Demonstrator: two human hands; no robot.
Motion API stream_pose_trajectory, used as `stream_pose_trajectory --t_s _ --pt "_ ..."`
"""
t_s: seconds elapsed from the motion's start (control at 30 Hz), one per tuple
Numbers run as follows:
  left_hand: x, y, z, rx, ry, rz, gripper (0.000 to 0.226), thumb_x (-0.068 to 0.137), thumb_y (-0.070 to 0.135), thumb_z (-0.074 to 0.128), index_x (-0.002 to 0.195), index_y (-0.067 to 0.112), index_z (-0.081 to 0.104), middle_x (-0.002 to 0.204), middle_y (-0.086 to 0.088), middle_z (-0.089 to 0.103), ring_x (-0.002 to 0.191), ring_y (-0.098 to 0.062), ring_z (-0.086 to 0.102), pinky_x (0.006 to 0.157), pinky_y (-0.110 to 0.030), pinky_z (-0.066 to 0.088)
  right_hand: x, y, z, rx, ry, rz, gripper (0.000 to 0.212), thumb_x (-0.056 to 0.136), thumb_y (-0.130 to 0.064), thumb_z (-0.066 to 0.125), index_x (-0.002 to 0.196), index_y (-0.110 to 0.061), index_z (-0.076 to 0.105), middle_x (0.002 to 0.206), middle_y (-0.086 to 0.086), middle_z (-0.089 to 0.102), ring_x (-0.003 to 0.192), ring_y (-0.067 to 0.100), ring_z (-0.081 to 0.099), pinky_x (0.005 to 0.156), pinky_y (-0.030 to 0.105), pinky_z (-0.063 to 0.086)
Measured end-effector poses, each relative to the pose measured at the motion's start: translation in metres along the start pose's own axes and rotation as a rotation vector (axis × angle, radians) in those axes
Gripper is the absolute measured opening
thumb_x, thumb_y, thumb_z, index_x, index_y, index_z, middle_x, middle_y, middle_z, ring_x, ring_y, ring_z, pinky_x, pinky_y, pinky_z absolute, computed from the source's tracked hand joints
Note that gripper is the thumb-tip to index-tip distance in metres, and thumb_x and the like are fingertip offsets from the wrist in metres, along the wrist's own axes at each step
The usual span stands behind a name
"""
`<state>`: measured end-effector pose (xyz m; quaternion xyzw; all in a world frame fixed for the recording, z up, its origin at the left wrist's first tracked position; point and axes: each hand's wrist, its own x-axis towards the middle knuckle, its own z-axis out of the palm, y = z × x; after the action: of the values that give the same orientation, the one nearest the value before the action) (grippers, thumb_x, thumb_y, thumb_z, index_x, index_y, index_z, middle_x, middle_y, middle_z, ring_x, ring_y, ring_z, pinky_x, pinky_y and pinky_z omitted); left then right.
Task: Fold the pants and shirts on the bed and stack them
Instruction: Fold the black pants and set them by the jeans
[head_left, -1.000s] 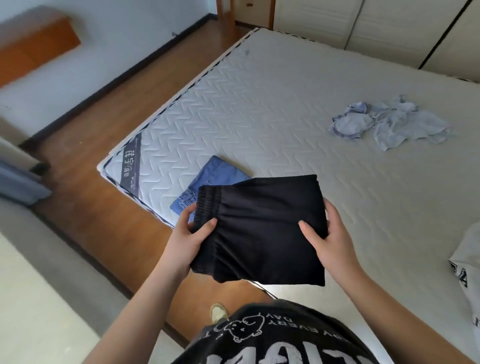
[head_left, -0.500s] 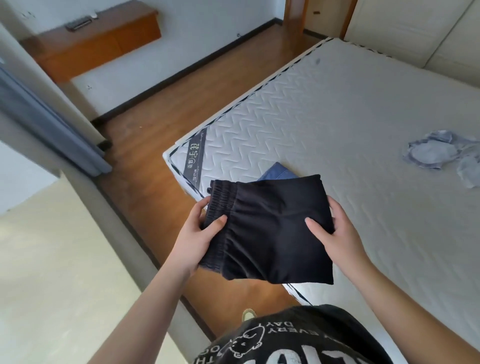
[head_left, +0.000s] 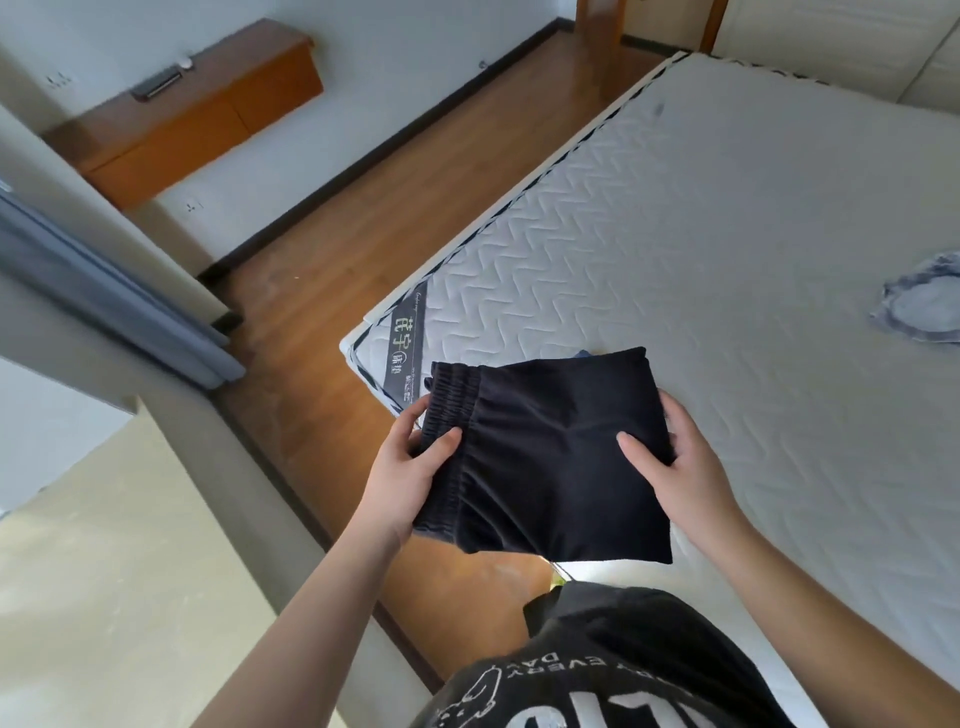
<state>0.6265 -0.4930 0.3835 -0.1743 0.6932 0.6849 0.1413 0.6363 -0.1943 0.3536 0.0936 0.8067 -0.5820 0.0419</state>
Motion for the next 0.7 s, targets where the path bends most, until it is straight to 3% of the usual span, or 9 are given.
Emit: stream_pose_trajectory --t_s 0.27,0.43,0.7 --pt "0.081 0.052 0.009 0.036 0.004 -0.013 0.04 0.085 0.035 0.076 0.12 0.049 0.061 0.111 0.009 0.073 0.095 -0.016 0.073 0.078 -0.032 0.059 0.075 -0.008 -0.001 0.074 0.027 0.026 0.052 0.089 -0.04 0.067 0.131 -0.057 0.042 0.131 -0.029 0.055 0.121 -0.003 0.054 0.103 0.035 0.049" --pt "0.116 0.066 0.005 0.09 0.035 -0.005 0.04 0.087 0.034 0.074 0.121 0.048 0.06 0.114 0.01 0.072 0.101 -0.018 0.072 0.088 -0.041 0.057 0.109 -0.015 0.012 0.092 0.028 0.026 0.056 0.092 -0.032 0.066 0.142 -0.038 0.042 0.136 -0.024 0.054 0.127 -0.003 0.049 0.11 0.035 0.042" --pt "0.189 0.089 0.005 0.204 -0.155 -0.02 0.044 0.087 0.036 0.073 0.122 0.055 0.057 0.113 0.016 0.071 0.103 -0.017 0.07 0.088 -0.041 0.057 0.129 -0.011 0.031 0.105 0.213 0.111 0.057 0.094 -0.035 0.063 0.146 -0.035 0.038 0.138 -0.02 0.053 0.127 0.001 0.049 0.109 0.036 0.043"
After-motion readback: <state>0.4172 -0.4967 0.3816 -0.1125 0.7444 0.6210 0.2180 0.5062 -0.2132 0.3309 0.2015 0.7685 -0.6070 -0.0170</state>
